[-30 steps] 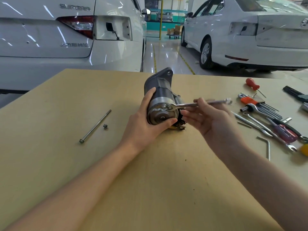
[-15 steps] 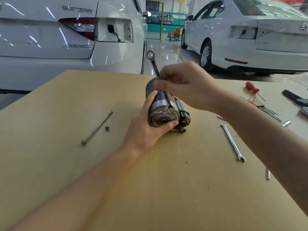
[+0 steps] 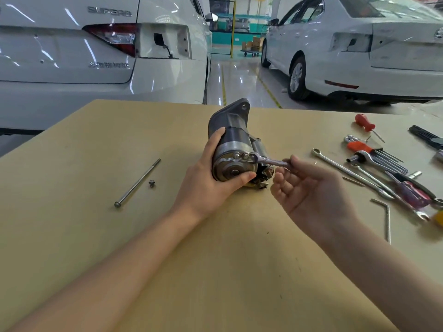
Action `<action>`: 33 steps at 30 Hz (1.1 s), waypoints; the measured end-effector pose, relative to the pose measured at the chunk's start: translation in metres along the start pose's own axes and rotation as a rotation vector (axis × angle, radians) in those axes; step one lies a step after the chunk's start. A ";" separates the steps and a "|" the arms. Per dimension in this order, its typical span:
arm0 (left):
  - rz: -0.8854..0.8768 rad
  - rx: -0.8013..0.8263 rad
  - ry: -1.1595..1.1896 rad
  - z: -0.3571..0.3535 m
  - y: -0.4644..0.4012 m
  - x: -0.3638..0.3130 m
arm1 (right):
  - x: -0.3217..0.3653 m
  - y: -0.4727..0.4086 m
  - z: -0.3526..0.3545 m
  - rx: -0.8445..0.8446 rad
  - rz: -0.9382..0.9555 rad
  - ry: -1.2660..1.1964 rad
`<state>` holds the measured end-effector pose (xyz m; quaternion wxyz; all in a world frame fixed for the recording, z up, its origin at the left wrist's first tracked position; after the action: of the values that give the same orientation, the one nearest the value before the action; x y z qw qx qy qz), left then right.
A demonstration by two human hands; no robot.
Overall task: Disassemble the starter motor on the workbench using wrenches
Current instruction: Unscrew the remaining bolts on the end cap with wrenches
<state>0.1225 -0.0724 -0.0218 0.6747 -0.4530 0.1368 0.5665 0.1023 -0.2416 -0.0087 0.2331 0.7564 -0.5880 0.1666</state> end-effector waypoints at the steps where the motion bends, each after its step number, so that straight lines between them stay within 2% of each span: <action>1: 0.002 -0.001 -0.004 0.000 0.000 0.000 | -0.001 0.000 0.001 0.005 0.000 -0.004; 12: 0.000 0.000 0.005 0.001 0.000 -0.003 | -0.005 -0.004 0.005 -0.037 0.021 -0.071; 19: 0.012 0.015 0.034 0.000 0.001 -0.002 | 0.004 -0.003 -0.005 0.056 0.130 0.085; 21: 0.015 0.019 0.035 0.000 0.002 -0.002 | 0.016 -0.003 -0.014 0.082 0.236 0.267; 23: 0.022 0.022 0.048 -0.001 0.002 -0.002 | 0.029 -0.001 -0.033 0.123 0.377 0.551; 27: 0.024 0.019 0.034 0.000 0.002 -0.001 | 0.033 -0.002 -0.086 0.330 0.554 1.113; 33: 0.036 0.027 0.004 -0.001 0.000 0.000 | 0.004 -0.008 -0.120 0.575 0.642 1.525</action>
<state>0.1224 -0.0725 -0.0227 0.6701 -0.4425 0.1540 0.5757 0.1136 -0.1775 0.0928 0.3048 0.2660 -0.3916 0.8265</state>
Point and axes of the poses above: each hand's wrist, its own y-axis away from the middle knuckle, its own z-axis out of the back of the hand, x = y × z, the point moved 6 cm from there along -y, towards the middle knuckle, and after that the axes turned 14 degrees about -y, right-handed, at the moved point
